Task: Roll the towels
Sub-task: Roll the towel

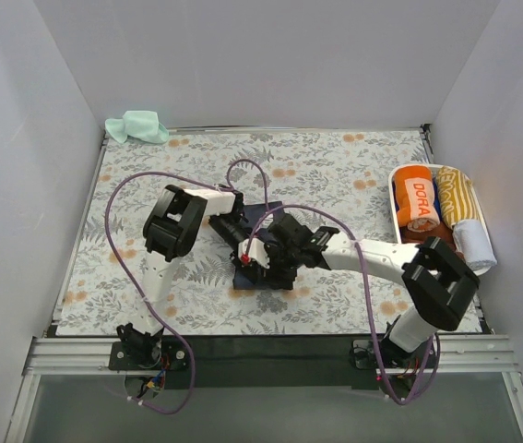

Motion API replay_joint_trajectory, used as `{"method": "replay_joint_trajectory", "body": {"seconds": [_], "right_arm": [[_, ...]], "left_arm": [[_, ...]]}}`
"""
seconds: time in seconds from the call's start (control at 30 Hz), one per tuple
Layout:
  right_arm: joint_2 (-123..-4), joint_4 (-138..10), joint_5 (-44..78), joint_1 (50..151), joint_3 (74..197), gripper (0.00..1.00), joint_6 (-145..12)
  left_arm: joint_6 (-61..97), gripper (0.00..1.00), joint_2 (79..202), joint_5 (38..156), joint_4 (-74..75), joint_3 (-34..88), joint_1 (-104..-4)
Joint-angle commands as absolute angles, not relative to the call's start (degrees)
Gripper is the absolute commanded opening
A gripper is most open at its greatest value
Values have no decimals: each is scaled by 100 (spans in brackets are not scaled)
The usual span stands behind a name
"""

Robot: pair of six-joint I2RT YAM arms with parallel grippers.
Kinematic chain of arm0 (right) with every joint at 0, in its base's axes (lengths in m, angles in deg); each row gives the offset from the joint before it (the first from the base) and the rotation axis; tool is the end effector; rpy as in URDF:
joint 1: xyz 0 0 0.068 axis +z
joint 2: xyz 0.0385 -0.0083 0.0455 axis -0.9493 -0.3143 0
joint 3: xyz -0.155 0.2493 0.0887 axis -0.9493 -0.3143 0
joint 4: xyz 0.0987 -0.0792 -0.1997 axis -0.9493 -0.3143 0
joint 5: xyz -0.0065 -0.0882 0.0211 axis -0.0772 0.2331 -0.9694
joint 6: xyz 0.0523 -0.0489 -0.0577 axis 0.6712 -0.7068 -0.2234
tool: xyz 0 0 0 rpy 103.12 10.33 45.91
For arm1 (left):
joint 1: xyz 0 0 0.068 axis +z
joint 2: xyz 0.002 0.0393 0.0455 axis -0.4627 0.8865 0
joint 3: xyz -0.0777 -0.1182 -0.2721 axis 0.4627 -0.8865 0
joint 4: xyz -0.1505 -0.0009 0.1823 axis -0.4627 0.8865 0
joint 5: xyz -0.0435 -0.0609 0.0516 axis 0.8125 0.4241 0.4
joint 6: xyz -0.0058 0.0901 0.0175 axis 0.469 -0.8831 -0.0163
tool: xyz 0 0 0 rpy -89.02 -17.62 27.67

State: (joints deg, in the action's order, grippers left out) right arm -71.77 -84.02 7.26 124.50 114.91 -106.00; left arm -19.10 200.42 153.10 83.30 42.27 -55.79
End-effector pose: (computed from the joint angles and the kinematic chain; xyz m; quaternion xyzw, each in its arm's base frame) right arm 0.1717 0.2670 0.2139 -0.6728 0.6625 0.1930 0.2668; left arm 0.2779 -0.2334 0.1191 -0.2055 -0.7937 0.4943 0.2888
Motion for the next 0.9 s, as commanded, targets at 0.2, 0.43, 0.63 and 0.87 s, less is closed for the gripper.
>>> {"method": "replay_joint_trajectory", "body": {"seconds": [0.2, 0.43, 0.63, 0.87], "right_arm": [[-7863, -7469, 897, 12775, 11268, 1, -10706], [-8002, -8503, 97, 12758, 11434, 1, -11031], [-8784, -9497, -1080, 12503, 12215, 1, -10935], [-10023, -10447, -2143, 11915, 13262, 1, -10812]], "left_arm": [[-2410, 23, 20348, 13924, 7396, 4133, -5270], [-2314, 49, 19066, 14171, 7106, 3686, -4796], [-1822, 54, 17206, 14075, 6281, 3159, -3559], [-1146, 78, 13947, 12670, 3822, 1762, -3178]]}}
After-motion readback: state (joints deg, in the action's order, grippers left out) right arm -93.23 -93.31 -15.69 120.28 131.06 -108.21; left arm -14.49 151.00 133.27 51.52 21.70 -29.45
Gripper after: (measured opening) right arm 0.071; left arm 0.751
